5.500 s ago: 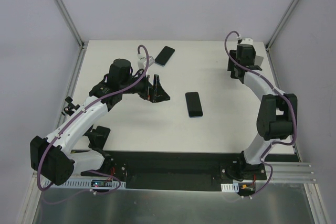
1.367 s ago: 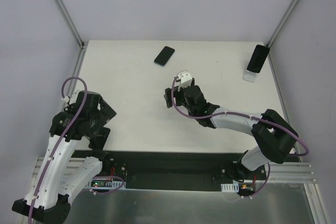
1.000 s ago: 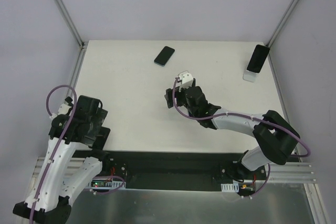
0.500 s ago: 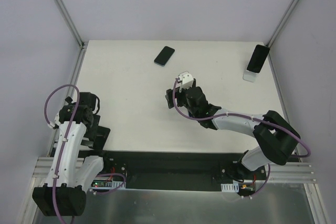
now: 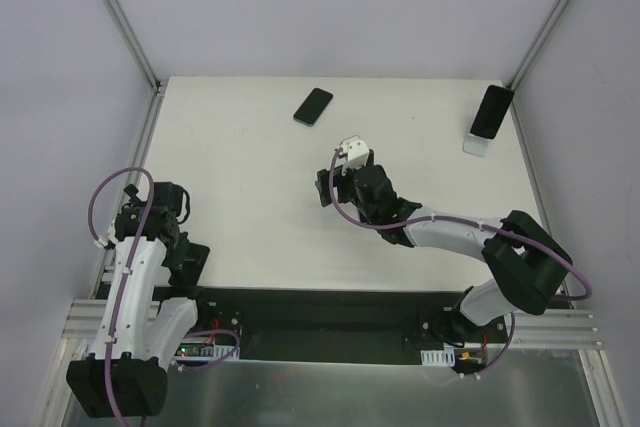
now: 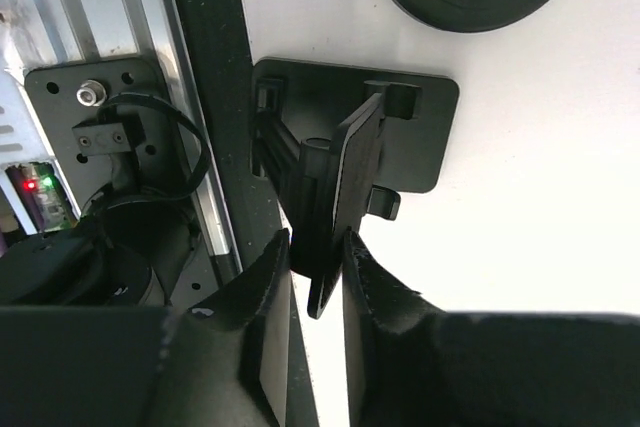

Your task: Place the phone on the phone stand

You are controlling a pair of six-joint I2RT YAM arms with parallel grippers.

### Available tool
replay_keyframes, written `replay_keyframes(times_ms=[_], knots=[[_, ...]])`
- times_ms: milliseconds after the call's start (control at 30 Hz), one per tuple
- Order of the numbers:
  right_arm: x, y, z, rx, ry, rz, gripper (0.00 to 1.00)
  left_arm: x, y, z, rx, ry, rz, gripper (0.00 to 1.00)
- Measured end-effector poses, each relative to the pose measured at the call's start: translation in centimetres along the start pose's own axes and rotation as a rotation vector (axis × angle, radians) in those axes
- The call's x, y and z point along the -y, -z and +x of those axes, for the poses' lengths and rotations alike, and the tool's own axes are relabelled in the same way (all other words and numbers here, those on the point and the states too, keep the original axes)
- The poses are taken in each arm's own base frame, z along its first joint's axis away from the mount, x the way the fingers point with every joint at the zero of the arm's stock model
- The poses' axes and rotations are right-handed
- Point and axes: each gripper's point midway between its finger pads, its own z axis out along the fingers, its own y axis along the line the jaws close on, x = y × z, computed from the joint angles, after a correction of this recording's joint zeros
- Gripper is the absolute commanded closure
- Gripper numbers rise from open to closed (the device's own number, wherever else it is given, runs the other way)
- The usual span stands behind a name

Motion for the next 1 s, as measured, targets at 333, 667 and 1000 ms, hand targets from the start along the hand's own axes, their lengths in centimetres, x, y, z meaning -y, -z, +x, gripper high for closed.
replay_keyframes(times_ms=[333,667,1000], knots=[[0.5,-0.1,-0.1,0.001,-0.003,0.012,0.04,1.7,0.6,-0.2,0.003,-0.178,0.146,1.0],[1.1,-0.2,-0.1,0.002,-0.006,0.024,0.04,8.5,4.3,4.1,-0.165,-0.622,0.613,1.0],[-2.3,0.0,-0.2,-0.005,0.018,-0.206,0.04,16.2,8.6,11.2,-0.232,-1.315,0.816,1.0]])
